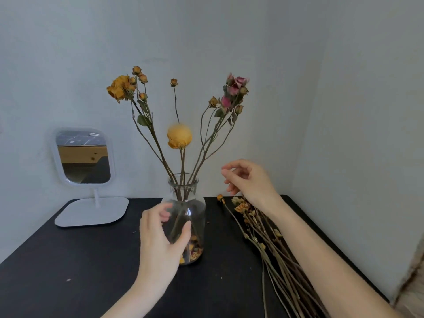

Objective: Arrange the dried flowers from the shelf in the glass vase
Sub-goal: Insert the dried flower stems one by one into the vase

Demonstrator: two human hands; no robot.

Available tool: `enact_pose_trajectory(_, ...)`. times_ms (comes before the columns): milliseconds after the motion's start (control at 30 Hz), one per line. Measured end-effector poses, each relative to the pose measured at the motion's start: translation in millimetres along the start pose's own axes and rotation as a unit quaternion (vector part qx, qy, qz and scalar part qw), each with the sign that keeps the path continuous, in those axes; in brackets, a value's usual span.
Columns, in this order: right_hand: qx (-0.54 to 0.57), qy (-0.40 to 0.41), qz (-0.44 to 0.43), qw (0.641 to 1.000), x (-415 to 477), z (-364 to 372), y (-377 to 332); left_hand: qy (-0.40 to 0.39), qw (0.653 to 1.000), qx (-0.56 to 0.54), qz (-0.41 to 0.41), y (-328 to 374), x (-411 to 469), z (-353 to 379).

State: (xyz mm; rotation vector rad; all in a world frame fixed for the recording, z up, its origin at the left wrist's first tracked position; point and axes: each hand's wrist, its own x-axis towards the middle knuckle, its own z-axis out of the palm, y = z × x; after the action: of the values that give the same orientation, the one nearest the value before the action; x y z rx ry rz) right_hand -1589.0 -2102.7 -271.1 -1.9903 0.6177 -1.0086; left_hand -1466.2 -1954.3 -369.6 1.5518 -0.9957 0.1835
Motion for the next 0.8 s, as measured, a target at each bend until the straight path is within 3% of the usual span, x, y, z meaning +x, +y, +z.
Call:
enact_pose_trajectory(167, -0.098, 0.007, 0.137, 0.986, -18.4, -41.1, 65.3, -0.230, 0.969, 0.024, 0.087, 13.9, -38.5, 32.2)
enact_pose_trajectory(333, -0.169, -0.003, 0.259, 0.951, -47.0, -82.9, 123.0, -0.347, 0.933, 0.091, -0.005, 19.2, -37.1, 92.6)
enact_pose_trajectory(500, -0.218, -0.037, 0.296, 0.929, -62.0, -97.7, 148.1, -0.348, 0.918, 0.097, -0.160, 10.1, -24.8, 144.3)
enact_pose_trajectory(800, -0.282, -0.099, 0.227, 0.927, -44.9, -70.0, 154.6, -0.264, 0.908, 0.080, -0.316, -10.0, 3.9, 188.5)
